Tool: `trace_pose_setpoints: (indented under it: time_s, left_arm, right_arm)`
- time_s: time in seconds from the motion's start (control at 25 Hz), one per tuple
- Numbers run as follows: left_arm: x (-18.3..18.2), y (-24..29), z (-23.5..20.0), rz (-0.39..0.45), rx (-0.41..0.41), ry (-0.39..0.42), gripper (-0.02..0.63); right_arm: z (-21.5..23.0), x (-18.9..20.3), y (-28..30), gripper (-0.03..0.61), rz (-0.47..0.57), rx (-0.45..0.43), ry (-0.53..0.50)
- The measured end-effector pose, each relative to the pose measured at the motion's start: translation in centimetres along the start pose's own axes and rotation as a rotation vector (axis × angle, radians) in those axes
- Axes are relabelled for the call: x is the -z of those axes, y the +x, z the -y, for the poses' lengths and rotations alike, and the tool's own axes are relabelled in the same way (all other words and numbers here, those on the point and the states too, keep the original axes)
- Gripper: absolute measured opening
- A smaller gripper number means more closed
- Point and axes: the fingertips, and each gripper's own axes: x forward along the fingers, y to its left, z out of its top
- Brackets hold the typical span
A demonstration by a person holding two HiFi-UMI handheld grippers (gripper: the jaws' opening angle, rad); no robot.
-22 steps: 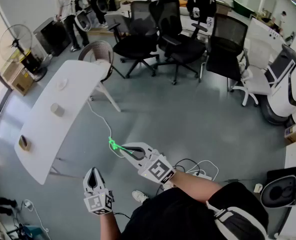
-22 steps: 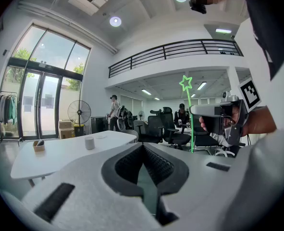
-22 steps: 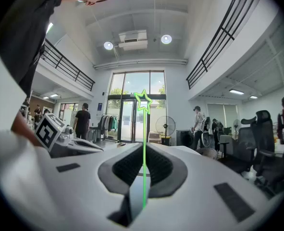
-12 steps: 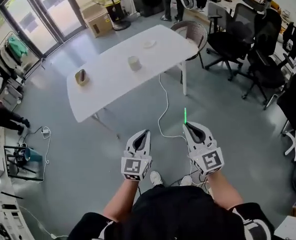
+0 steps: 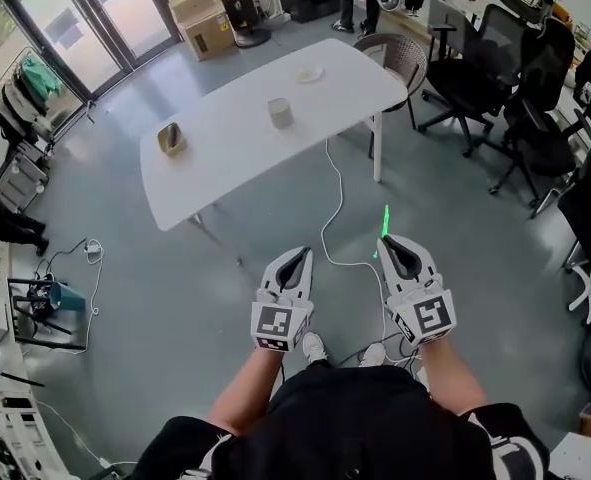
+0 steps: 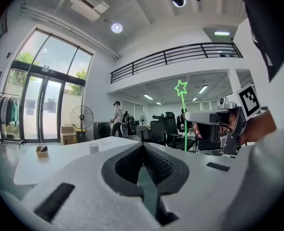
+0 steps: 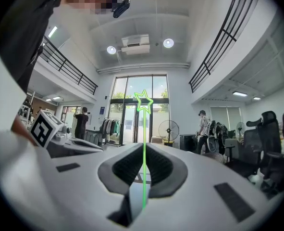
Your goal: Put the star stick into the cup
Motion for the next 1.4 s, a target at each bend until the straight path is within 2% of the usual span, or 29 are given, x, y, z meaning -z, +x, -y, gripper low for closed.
trace_pose_setpoints:
  time_s: [0.28, 0.8, 1.12, 1.4]
  left_arm:
    - [-0.2, -0.7, -2.0, 0.018, 0.008, 0.001, 0.011]
    - [1.3, -2.5, -12.5, 0.014, -0.008, 0.006, 0.011]
    - [1.9, 0.6, -16.5, 0.008, -0.023, -0.004, 0.011]
    - [1.1, 6.9, -21.0, 0.004, -0.065, 0.015, 0.011]
  right_arm:
    - [-1.2, -0.2, 1.9, 0.021, -0.006, 0.015, 0.004]
    - [-5.5, 0.3, 10.0, 0.021, 0.006, 0.052, 0.004]
    - [-4.1, 1.0, 15.7, 0.023, 0.018, 0.025, 0.004]
    - [0.2, 2.6, 22.7, 0.023, 0.013, -0.019, 0.022]
